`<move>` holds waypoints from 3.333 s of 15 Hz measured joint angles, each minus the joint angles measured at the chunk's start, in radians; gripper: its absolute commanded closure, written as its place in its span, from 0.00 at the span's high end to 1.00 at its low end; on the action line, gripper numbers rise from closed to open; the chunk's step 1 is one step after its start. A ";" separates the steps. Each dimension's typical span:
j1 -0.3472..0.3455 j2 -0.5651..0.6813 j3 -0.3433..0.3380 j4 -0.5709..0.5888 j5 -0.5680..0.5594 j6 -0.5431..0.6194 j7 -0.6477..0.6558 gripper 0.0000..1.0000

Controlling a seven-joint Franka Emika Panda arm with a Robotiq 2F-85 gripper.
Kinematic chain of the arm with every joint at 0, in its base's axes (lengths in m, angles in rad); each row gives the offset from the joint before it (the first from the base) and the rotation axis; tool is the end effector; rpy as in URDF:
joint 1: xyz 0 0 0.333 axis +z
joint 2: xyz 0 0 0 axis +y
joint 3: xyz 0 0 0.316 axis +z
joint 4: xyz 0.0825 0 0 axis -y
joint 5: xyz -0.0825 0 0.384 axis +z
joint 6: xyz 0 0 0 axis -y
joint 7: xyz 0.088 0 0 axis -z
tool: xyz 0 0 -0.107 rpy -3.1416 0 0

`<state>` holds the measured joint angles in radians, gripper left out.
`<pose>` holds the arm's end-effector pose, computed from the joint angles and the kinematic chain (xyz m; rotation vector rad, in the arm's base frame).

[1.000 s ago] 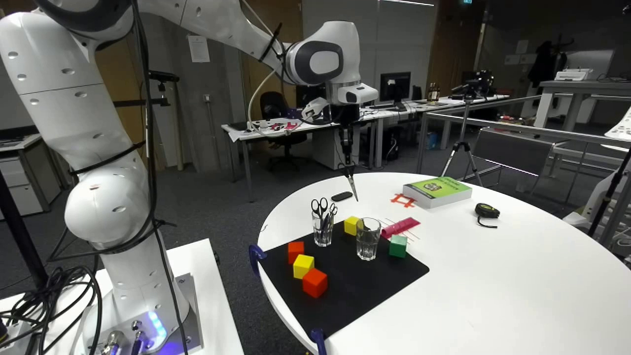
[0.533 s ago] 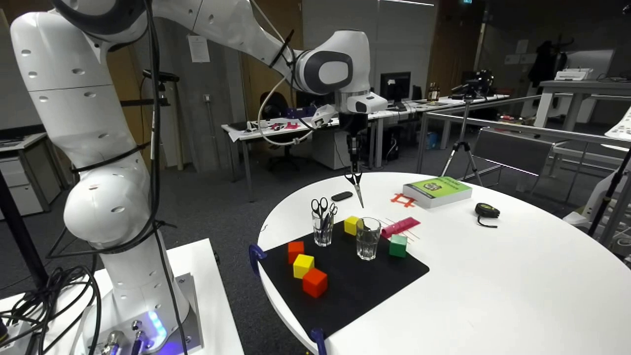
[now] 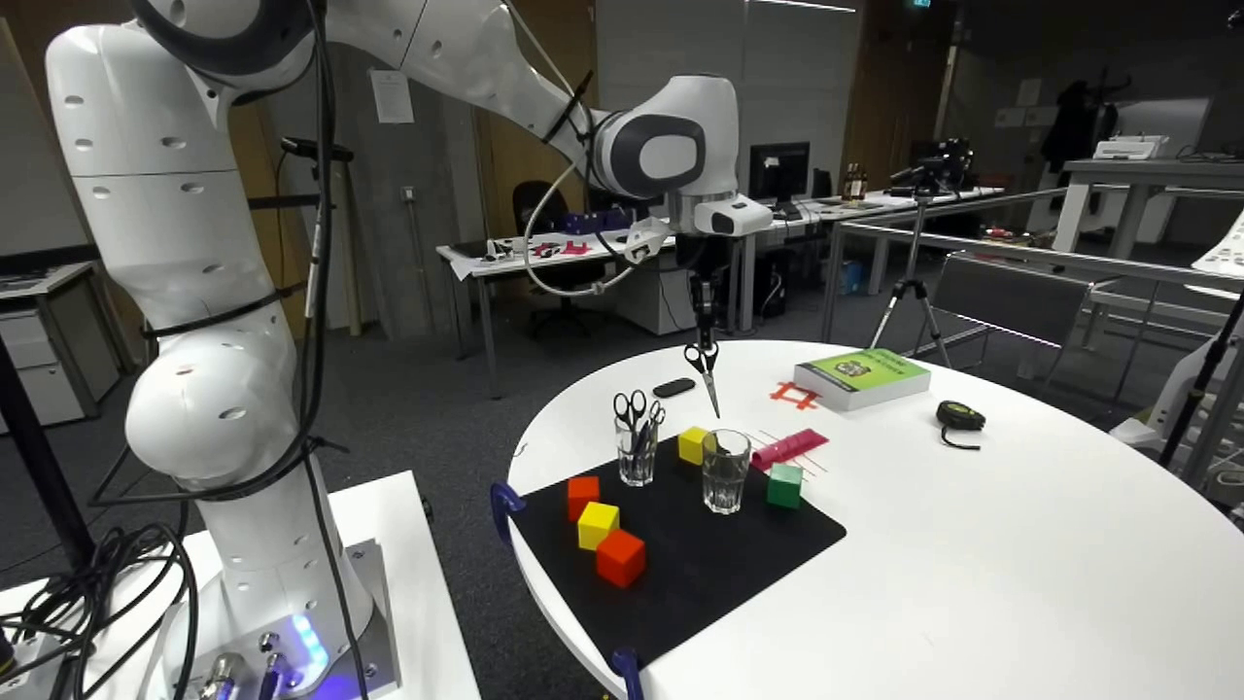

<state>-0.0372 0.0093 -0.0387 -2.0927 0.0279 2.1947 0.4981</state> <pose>0.5543 -0.0411 0.4264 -2.9634 0.8992 -0.1330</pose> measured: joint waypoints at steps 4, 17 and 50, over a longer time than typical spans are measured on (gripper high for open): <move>0.000 0.000 0.000 0.000 0.000 0.000 0.000 0.02; -0.001 0.039 -0.013 0.004 -0.004 0.001 0.001 0.02; -0.002 0.294 -0.025 0.219 0.059 -0.071 0.002 0.02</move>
<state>-0.0392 0.3029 -0.0638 -1.8733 0.0873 2.1233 0.5000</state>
